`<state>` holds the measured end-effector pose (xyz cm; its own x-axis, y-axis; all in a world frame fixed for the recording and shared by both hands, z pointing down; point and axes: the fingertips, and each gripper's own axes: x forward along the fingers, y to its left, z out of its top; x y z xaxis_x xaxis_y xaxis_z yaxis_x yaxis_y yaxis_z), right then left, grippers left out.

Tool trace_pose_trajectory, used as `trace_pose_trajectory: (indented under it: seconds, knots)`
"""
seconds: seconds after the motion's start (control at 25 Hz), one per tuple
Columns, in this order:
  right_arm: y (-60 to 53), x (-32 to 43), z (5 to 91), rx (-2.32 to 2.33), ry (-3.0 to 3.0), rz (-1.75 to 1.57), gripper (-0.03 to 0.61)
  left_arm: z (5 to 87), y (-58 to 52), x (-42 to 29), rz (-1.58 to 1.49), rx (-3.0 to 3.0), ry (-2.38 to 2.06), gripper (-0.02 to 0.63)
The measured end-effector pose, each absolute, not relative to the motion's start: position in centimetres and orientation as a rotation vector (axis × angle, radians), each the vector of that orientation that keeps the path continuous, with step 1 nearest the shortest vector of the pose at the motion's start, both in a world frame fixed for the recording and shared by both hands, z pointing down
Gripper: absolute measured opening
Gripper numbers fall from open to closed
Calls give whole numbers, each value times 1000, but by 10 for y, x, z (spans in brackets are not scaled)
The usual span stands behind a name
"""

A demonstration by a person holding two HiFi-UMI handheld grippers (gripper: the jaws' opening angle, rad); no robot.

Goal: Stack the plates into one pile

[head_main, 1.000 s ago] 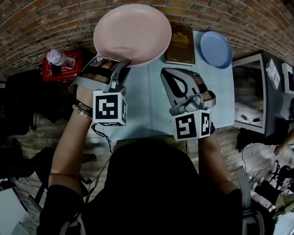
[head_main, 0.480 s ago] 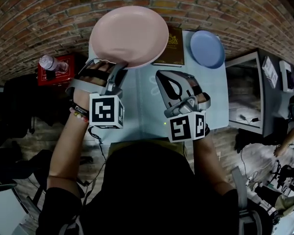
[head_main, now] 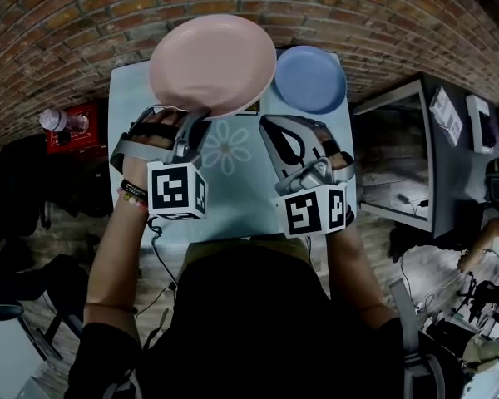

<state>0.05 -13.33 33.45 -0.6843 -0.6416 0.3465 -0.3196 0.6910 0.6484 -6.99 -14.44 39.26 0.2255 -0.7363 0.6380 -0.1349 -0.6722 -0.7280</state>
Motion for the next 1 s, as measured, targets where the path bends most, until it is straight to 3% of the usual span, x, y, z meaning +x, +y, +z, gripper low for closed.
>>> trace_pose_trajectory:
  seconds: [0.44,1.0]
  knots:
    - [-172,145,356,776,-2323,-698,34,412,-185,73,-1477,-1972,748,75]
    - [-200,229,370,856,-2318,-622,34,451,-213,166,-1485,-2026,616,78]
